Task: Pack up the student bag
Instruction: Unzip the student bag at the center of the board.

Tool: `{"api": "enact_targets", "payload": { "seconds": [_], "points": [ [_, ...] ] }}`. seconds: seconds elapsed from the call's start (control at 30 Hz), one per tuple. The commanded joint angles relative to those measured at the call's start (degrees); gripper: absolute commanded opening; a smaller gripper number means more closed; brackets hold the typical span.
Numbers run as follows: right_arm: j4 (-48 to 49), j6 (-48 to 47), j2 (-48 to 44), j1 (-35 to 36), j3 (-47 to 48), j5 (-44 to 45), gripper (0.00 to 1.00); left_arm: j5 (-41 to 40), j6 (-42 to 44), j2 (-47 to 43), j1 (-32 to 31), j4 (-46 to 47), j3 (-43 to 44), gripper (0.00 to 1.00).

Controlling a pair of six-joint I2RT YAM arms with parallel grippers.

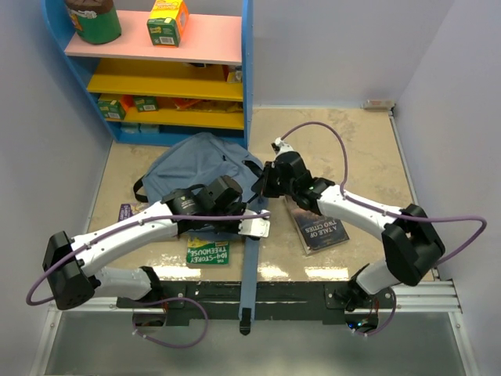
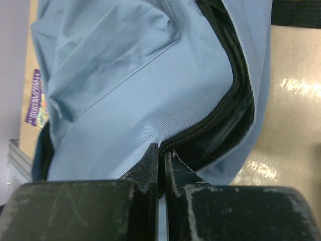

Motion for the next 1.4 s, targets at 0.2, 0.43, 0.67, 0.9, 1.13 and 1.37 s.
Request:
{"api": "enact_targets", "payload": {
  "seconds": [0.2, 0.43, 0.67, 0.9, 1.13, 1.37],
  "points": [
    [1.63, -9.22, 7.07, -7.77, 3.49, 16.11, 0.0, 1.23, -0.6, -9.71, 0.44, -19.93, -7.77, 0.0],
    [2.5, -9.84, 6.73, -8.74, 5.68, 12.88, 0.0, 1.76, 4.41, -9.81, 0.44, -26.61, -11.2, 0.03],
    [2.68, -7.91, 4.27, -4.53, 7.26, 7.24, 0.0, 0.71, 1.18, -10.77, 3.07, -18.21, 0.29, 0.09],
    [2.51, -5.71, 1.37, -1.45, 9.46, 4.6, 0.0, -2.02, -10.35, -8.49, 7.39, -6.13, 8.84, 0.34],
    [2.94, -3.69, -0.04, 1.45, 11.13, 1.96, 0.0, -8.77, -16.5, -10.07, 8.71, 9.03, -1.71, 0.34],
    [3.56, -1.32, -0.48, 4.44, 13.24, 1.17, 0.0, -15.02, -25.02, -5.24, 8.88, 15.13, -1.98, 0.96]
  ]
}}
